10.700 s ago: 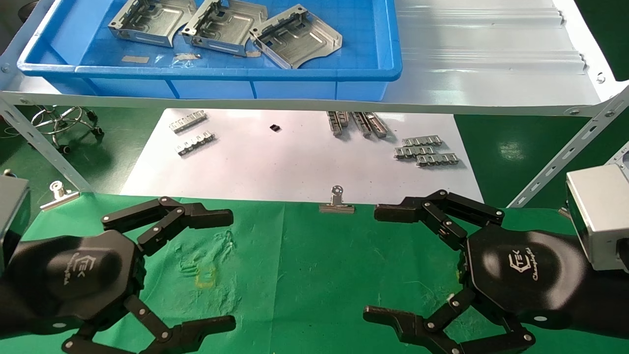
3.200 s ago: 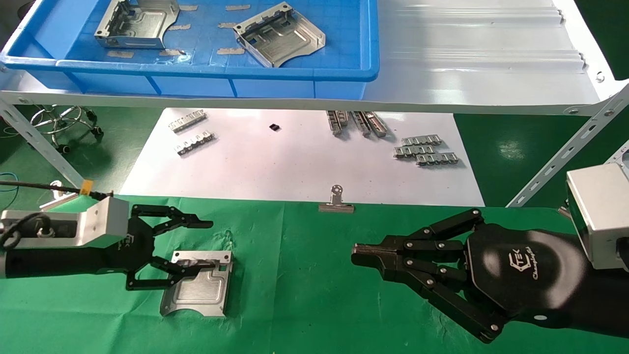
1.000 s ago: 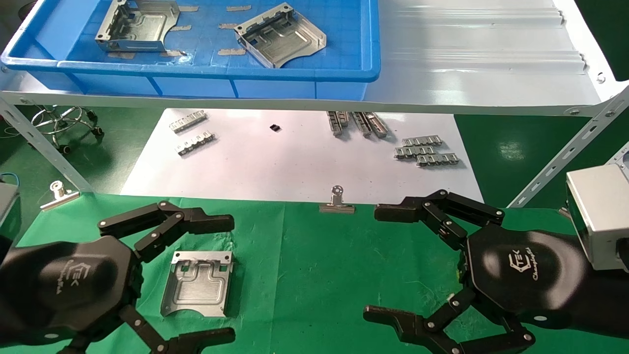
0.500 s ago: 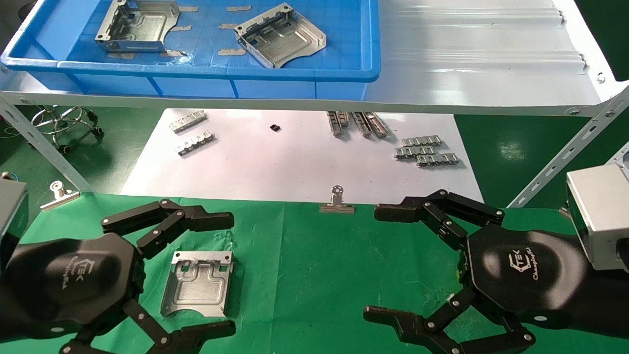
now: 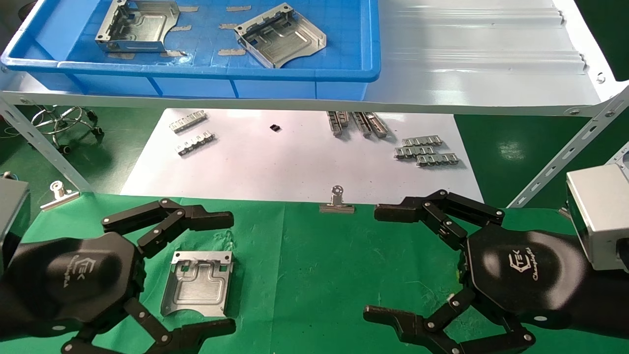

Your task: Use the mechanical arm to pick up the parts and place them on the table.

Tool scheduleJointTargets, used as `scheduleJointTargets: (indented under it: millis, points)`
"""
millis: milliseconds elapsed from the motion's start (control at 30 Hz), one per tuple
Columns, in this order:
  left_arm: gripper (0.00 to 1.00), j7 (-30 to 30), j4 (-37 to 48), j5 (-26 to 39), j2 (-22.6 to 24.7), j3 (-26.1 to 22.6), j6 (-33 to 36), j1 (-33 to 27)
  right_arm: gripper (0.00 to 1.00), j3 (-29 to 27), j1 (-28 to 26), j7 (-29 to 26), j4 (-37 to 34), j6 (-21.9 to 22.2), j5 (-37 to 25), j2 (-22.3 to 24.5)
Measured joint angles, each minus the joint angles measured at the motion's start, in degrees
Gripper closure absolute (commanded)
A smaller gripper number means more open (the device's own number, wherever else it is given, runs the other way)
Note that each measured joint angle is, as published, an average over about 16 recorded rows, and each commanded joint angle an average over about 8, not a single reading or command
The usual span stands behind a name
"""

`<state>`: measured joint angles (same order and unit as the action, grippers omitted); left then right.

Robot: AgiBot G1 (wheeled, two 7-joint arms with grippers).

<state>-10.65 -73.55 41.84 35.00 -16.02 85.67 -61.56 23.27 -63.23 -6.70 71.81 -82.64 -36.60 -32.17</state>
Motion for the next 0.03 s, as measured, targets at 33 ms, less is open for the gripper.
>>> scheduleJointTargets:
  millis: [33]
  points:
    - [0.00,0.0,0.0,0.0,0.0,0.0,0.0,0.0,0.00,0.0,0.0,0.0,0.0,0.0,0.0,0.0]
